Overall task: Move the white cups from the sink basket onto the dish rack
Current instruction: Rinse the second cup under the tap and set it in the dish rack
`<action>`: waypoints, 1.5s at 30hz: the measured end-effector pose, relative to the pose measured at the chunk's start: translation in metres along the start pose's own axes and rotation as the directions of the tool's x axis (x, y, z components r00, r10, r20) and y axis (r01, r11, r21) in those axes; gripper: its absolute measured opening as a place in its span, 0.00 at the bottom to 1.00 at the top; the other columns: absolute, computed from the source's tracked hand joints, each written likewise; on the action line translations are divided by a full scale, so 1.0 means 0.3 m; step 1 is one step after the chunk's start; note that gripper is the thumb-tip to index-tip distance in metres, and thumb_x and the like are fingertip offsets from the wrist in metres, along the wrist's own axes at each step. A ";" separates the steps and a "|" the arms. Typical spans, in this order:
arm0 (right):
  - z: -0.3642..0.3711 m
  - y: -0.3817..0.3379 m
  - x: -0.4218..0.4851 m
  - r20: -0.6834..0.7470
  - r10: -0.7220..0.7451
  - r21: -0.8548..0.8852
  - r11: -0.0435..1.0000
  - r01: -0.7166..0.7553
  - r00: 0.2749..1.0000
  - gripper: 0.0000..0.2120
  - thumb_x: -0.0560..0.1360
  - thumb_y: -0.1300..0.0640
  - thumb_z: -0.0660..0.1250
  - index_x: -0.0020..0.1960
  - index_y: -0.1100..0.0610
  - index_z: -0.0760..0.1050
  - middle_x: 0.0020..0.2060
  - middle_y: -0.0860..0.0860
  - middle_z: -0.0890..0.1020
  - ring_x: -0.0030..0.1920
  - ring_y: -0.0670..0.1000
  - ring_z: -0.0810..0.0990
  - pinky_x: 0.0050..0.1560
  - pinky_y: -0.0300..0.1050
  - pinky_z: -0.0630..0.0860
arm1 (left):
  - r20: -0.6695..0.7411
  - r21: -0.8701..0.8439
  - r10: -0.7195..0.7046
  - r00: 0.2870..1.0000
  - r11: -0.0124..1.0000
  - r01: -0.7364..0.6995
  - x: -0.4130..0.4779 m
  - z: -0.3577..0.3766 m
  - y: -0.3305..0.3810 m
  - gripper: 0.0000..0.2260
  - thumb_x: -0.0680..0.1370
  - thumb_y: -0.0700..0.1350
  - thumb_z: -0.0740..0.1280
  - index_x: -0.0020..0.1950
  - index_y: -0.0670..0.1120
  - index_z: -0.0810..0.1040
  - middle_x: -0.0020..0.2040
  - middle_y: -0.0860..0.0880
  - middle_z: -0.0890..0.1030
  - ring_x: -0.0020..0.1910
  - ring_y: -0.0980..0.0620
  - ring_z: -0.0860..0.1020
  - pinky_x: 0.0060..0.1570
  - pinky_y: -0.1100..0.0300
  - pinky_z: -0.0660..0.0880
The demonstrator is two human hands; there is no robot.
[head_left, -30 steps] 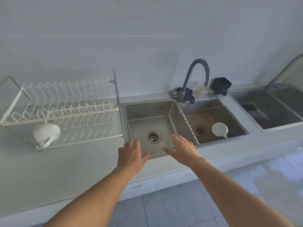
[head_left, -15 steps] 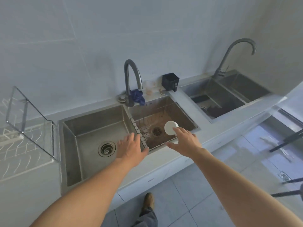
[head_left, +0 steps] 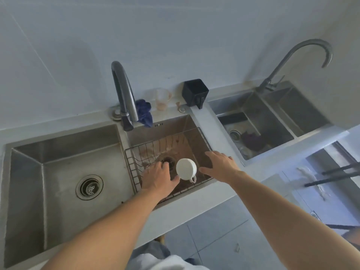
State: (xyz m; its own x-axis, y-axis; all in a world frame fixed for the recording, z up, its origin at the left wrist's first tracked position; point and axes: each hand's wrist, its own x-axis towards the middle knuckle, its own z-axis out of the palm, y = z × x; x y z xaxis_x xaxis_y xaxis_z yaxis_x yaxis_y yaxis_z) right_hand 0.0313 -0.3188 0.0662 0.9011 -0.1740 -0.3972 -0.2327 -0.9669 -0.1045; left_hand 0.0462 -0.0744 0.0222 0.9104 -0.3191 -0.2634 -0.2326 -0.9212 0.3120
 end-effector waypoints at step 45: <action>0.178 0.036 0.569 0.524 -0.658 0.186 0.709 0.680 0.542 0.42 0.64 0.45 0.83 0.73 0.47 0.69 0.65 0.47 0.79 0.62 0.50 0.77 0.62 0.46 0.74 | 0.087 -0.215 -0.730 0.678 0.651 0.728 0.131 0.336 0.373 0.24 0.71 0.68 0.67 0.48 0.48 0.79 0.42 0.51 0.80 0.49 0.49 0.78 0.55 0.49 0.67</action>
State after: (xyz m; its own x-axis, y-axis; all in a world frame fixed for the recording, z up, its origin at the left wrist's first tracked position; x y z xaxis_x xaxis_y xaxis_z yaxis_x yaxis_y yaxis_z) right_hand 0.1631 -0.3490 -0.0513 0.4493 0.6393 -0.6240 0.3799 -0.7689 -0.5142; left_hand 0.0214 -0.2126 -0.0453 0.7574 0.4366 -0.4855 0.5850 -0.7840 0.2077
